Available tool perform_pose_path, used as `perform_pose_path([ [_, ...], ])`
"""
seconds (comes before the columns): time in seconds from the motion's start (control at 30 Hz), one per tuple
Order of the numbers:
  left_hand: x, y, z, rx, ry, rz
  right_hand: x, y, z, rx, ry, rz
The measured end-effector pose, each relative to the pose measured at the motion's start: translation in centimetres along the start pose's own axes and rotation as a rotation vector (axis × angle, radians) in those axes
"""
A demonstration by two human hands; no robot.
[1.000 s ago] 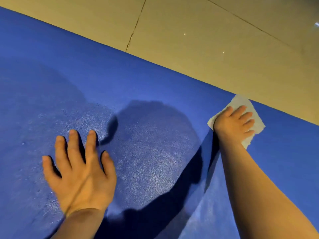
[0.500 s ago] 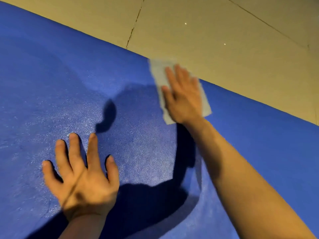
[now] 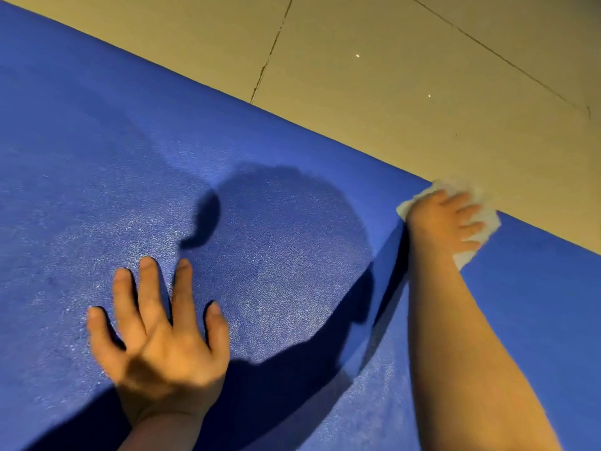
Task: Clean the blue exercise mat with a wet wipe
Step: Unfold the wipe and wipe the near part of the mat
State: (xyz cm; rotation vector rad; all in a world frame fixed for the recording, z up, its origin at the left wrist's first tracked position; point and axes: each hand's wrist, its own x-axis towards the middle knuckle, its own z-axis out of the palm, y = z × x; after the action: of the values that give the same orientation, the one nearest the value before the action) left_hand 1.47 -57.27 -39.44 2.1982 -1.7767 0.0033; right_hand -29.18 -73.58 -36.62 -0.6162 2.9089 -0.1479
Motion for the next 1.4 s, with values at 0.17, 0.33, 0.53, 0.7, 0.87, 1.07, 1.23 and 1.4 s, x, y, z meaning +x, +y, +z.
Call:
perform_pose_path([
  [0.17,0.0,0.0,0.2,0.020,0.029,0.011,-11.8,-7.8,3.6,-0.039,-0.074,-0.539],
  [0.33,0.0,-0.3,0.3,0.054,0.039,0.043,-20.7,-8.8,6.2,-0.045,-0.113,-1.213],
  [0.53,0.4,-0.1,-0.2,-0.031,-0.053,-0.017,-9.1,-1.6,3.4,-0.038,-0.033,-1.105],
  [0.7,0.7,0.2,-0.8,-0.065,-0.094,-0.030,0.4,9.6,-1.2,-0.053,-0.032,-0.503],
  [0.87,0.6,0.5,-1.1,-0.097,-0.135,-0.040,-1.7,14.7,-1.9,-0.006,-0.040,-0.144],
  [1.07,-2.1,-0.2,-2.3,-0.071,-0.185,0.057,-12.9,11.1,2.0,-0.045,-0.060,-0.505],
  [1.23,-12.4,-3.4,-4.7,-0.047,-0.063,0.278,-23.9,11.5,4.5,0.053,0.001,-1.193],
  [1.4,-16.5,-5.9,-6.6,-0.057,-0.092,0.313,-19.8,14.4,3.1,0.105,-0.053,-1.232],
])
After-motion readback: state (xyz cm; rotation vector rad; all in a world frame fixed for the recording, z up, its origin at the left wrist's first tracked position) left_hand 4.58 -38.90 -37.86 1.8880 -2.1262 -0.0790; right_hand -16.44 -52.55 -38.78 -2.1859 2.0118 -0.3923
